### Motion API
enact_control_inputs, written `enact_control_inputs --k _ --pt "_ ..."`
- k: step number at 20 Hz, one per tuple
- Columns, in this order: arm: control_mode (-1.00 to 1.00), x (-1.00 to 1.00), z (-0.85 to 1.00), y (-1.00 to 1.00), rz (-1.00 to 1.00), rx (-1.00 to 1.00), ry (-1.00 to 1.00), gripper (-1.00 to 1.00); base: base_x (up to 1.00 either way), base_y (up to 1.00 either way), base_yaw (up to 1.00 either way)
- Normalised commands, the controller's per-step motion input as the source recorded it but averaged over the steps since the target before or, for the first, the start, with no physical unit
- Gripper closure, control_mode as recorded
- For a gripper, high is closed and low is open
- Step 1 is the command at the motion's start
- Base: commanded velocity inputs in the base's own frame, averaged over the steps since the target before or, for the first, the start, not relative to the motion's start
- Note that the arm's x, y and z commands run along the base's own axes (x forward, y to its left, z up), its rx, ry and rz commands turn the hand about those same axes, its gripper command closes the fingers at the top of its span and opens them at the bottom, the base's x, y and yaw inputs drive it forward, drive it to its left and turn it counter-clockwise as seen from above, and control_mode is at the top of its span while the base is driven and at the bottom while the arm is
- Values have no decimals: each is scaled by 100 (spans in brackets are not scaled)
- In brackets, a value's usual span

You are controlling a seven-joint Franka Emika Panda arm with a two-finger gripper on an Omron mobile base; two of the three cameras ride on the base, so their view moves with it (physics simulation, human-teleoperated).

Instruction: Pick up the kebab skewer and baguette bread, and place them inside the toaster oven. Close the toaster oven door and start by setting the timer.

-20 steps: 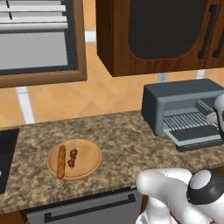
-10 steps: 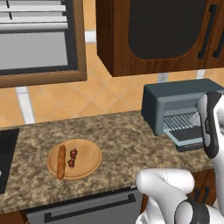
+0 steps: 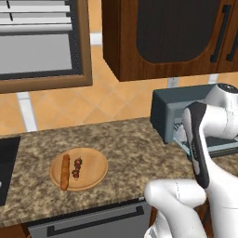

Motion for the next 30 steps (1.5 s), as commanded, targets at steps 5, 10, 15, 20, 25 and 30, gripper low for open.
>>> enact_control_inputs --k 5,10,15,20,25,30 --pt "-100 0 0 100 3 0 19 -100 0 0 0" --pt "-100 0 0 96 2 0 14 -100 0 0 0" --pt "-100 0 0 83 4 0 12 -100 0 0 0" --pt "-100 16 0 99 0 -1 2 -100 0 0 0" --pt "-100 43 -9 76 0 0 3 -100 0 0 0" --pt "-100 25 -20 65 0 0 1 -100 0 0 0"
